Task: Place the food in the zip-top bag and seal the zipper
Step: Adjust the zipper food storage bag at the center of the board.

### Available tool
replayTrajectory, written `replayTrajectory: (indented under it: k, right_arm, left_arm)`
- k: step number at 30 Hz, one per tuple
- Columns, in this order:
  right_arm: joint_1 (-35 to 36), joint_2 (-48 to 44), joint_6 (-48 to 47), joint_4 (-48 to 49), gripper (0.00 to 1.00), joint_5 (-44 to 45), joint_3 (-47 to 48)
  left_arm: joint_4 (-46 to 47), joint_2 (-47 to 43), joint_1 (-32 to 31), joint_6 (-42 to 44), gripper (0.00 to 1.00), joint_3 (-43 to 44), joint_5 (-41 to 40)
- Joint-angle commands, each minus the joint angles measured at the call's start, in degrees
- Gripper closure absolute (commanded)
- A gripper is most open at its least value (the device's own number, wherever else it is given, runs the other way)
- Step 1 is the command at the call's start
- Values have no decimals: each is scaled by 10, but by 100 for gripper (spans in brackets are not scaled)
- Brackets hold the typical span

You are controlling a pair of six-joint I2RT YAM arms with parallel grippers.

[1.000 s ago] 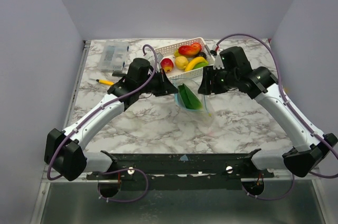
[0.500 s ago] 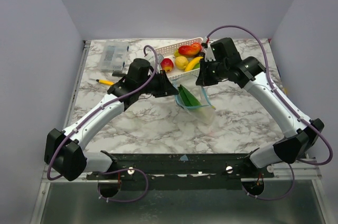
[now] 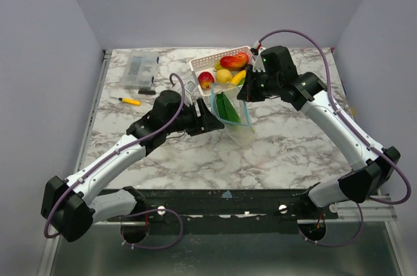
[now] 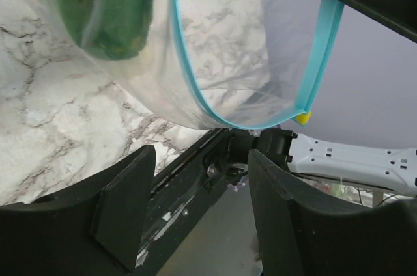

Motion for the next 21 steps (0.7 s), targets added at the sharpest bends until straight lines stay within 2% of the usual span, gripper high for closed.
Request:
replayTrajectory:
  k: [1, 7, 10, 12, 14, 21]
  right_arm:
    - [4, -17, 7, 32, 99, -19, -7]
    - [4, -21, 3, 29, 99, -9, -12]
    - [5, -22, 2, 31, 99, -8, -13]
    - [5, -23, 2, 33, 99, -10, -14]
    - [5, -25, 2, 34, 99, -9, -15]
    - [4, -24, -1, 35, 99, -8, -16]
  left_arm:
    - [41, 11, -15, -41, 40, 12, -26]
    - [34, -22, -22, -65, 40, 15, -82]
    - [-75, -45, -26, -170, 43, 26, -186]
    - [-112, -41, -24, -218, 39, 42, -196]
    - [-137, -26, -24, -230, 38, 72, -192]
    - [-138, 34, -26, -267, 37, 110, -170]
